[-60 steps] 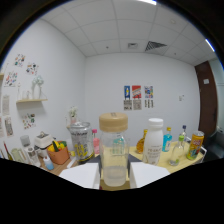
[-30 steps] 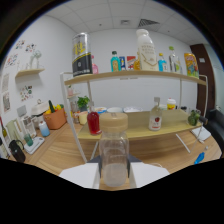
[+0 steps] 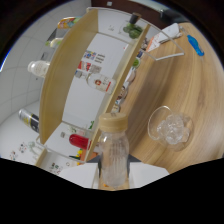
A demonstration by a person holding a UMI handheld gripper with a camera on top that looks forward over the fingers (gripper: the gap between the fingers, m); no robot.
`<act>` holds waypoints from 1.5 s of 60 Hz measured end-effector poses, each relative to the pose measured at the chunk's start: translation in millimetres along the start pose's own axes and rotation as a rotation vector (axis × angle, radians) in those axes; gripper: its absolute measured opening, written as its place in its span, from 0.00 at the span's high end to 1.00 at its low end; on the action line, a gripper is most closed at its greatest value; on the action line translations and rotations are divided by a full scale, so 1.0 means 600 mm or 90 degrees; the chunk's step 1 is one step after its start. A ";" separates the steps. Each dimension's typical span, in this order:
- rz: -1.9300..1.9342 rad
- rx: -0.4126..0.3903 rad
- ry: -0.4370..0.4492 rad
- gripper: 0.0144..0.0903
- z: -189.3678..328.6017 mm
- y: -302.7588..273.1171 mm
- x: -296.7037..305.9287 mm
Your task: Make me a cup of Mount Fuji.
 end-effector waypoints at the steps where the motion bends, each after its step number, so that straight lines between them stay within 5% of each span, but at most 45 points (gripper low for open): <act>1: 0.027 0.001 -0.006 0.67 0.001 -0.001 0.000; 18: 0.396 0.002 -0.104 0.67 0.010 -0.025 -0.019; 35: 0.412 0.002 -0.106 0.67 0.007 -0.027 -0.018; 42: 0.249 -0.004 -0.079 0.67 -0.001 -0.020 -0.037; 59: -0.325 0.070 -0.002 0.67 -0.009 -0.028 -0.086; 73: -0.626 0.014 0.108 0.67 0.043 0.029 0.014; 90: -0.677 -0.029 0.152 0.66 0.072 0.058 0.084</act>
